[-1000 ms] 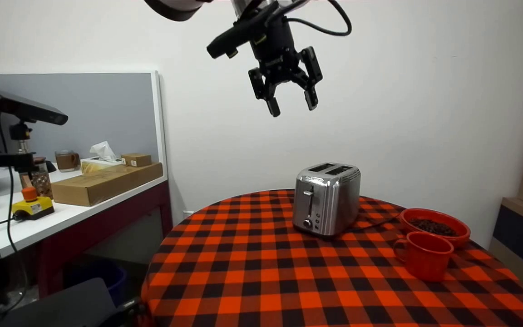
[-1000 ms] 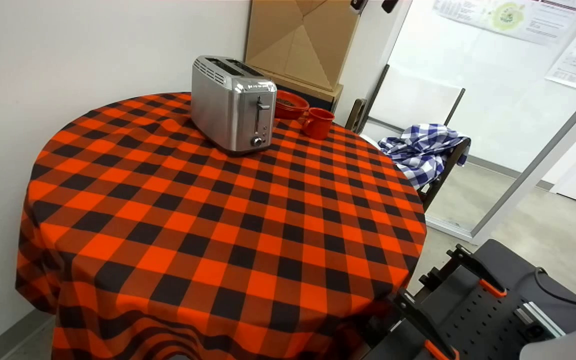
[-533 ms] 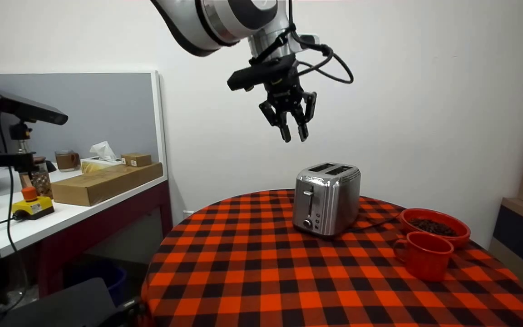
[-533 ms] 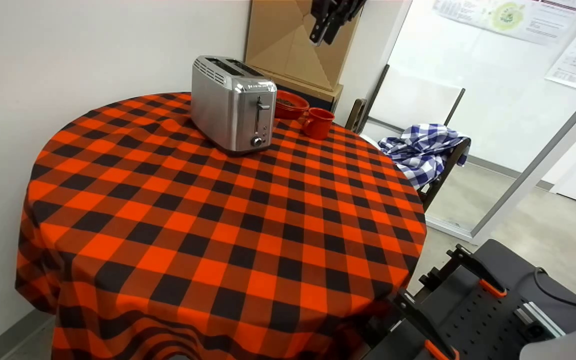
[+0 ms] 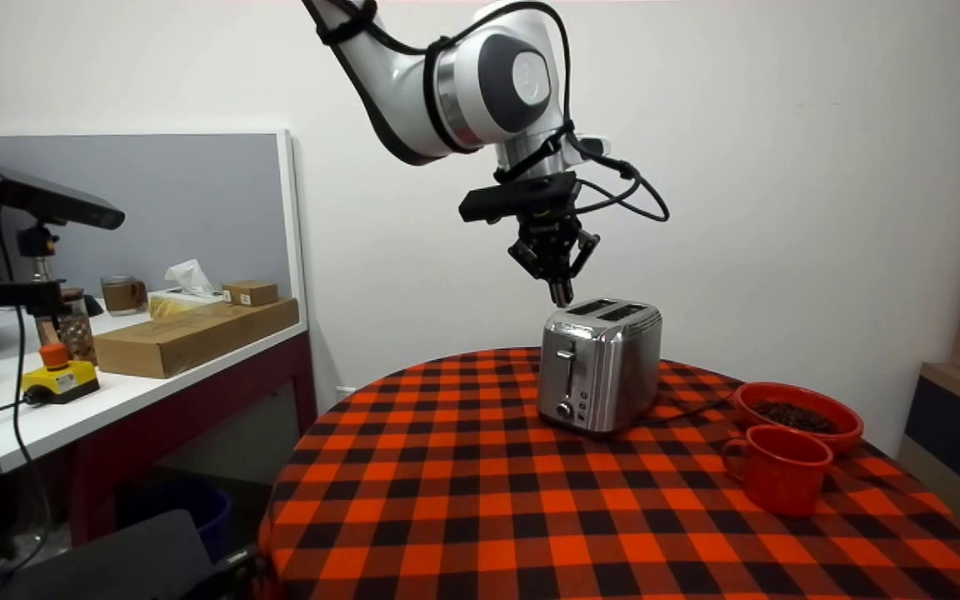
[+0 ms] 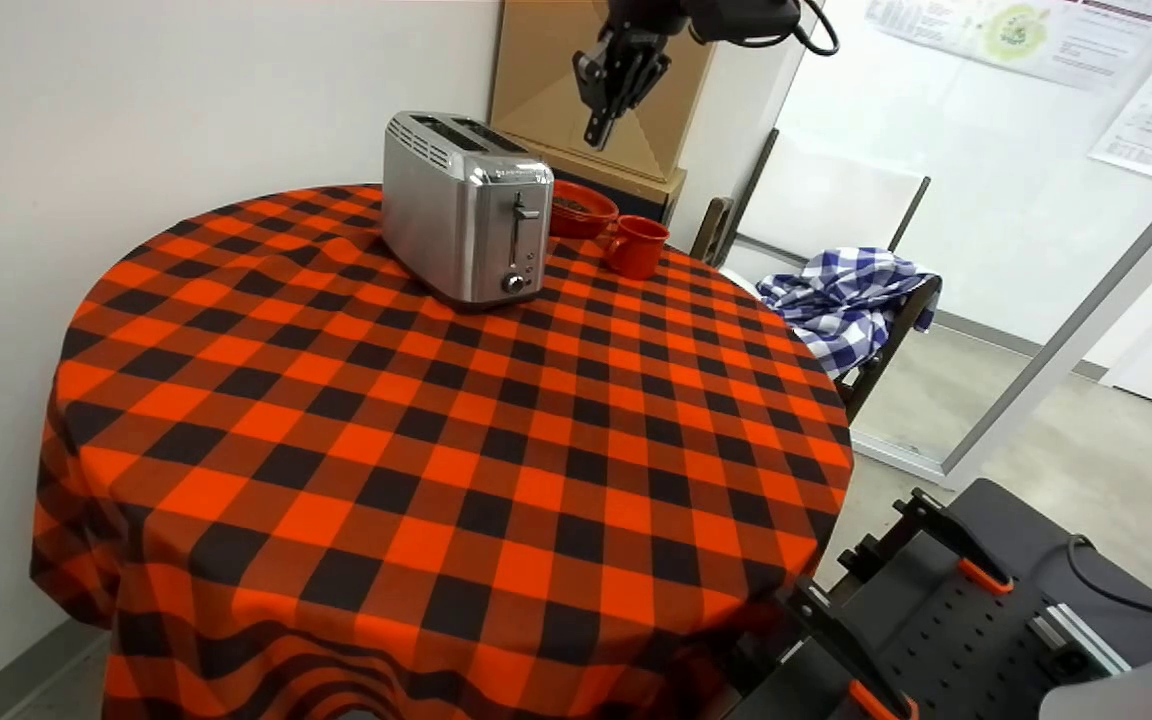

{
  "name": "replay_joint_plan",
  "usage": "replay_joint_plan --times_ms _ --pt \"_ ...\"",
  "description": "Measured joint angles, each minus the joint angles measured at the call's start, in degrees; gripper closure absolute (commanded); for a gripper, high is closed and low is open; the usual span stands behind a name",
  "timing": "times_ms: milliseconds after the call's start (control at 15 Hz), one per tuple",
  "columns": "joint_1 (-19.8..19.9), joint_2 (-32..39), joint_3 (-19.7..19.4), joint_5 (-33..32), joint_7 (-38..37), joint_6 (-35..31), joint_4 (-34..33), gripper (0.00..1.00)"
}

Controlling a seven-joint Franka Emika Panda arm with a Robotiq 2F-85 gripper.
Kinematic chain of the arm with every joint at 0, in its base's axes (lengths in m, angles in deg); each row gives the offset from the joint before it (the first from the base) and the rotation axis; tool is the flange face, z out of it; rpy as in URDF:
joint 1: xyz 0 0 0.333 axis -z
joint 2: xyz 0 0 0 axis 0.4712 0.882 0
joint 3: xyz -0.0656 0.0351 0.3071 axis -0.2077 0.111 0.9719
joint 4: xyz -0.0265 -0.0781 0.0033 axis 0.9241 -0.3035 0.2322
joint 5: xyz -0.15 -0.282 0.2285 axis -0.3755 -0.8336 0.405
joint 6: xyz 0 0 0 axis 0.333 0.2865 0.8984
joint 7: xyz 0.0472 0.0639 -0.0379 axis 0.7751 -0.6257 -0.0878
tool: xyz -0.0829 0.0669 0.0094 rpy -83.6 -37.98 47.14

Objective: Push the lever on the toaster downwards

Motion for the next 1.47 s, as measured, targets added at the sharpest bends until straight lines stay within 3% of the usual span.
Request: replay_joint_plan --times_ms 800,1467 --pt "-4.63 13.99 -2.78 -2.79 -2.26 0.04 -11.43 1.0" --pt "-9.83 21.6 -6.68 -6.24 -6.46 0.19 -16.59 1.0"
